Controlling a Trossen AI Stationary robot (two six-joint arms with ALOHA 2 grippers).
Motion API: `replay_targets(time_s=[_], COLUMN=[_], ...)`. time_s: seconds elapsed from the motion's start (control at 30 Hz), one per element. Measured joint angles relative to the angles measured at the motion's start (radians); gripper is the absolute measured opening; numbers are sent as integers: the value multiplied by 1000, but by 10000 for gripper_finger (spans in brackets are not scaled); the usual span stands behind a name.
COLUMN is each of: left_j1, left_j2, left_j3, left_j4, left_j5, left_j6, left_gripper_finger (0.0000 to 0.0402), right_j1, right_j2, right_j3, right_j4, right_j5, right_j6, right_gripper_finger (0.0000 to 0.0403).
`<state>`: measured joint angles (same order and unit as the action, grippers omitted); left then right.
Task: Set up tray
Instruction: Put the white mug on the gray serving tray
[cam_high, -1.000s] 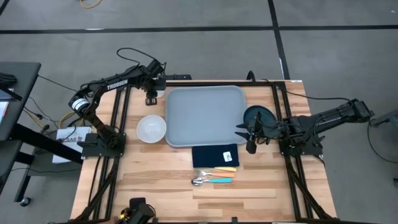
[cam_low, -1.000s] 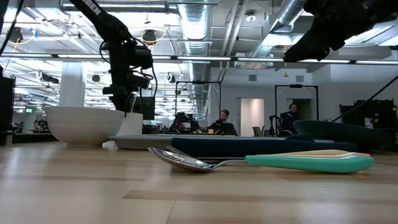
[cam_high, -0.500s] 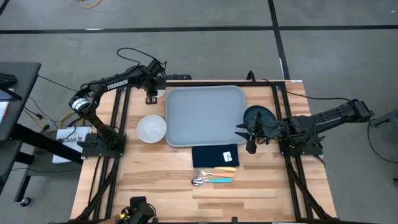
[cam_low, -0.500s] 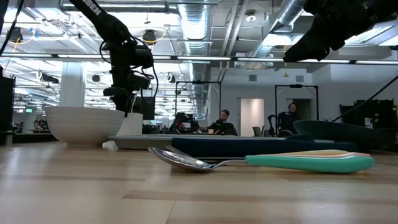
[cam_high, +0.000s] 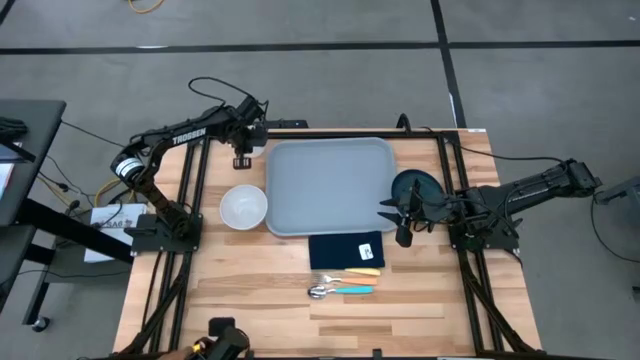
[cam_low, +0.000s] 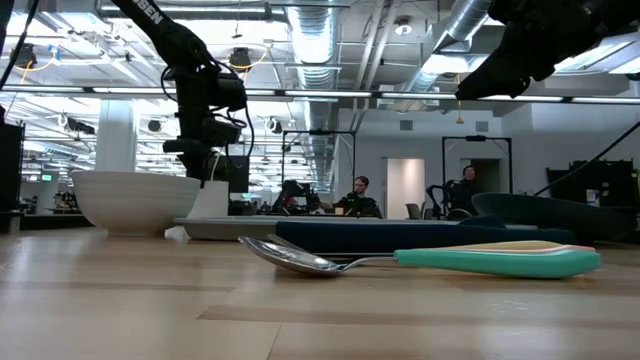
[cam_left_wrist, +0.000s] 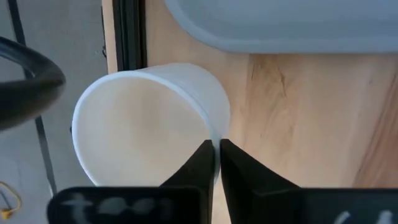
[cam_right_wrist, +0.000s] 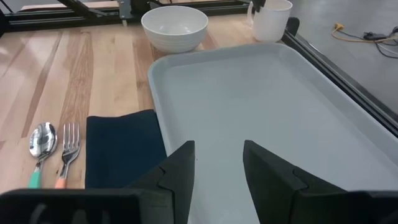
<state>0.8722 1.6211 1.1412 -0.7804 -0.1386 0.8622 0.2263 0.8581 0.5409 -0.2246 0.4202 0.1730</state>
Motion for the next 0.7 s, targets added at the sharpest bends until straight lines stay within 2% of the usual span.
replay_targets(time_s=[0.5, 0.7], left_j1=[-70, -115], left_j2=[0, 0], left_j3=[0, 0], left_j4=[-20, -4], left_j5=[-185, -297], left_j6=[245, 308], left_gripper_finger=[2, 0], right_j1=[0, 0], right_j2=[0, 0], right_j3=[0, 0], right_j4=[0, 0], right_j5=[0, 0], right_j6=[0, 0], right_gripper_finger=[129, 129])
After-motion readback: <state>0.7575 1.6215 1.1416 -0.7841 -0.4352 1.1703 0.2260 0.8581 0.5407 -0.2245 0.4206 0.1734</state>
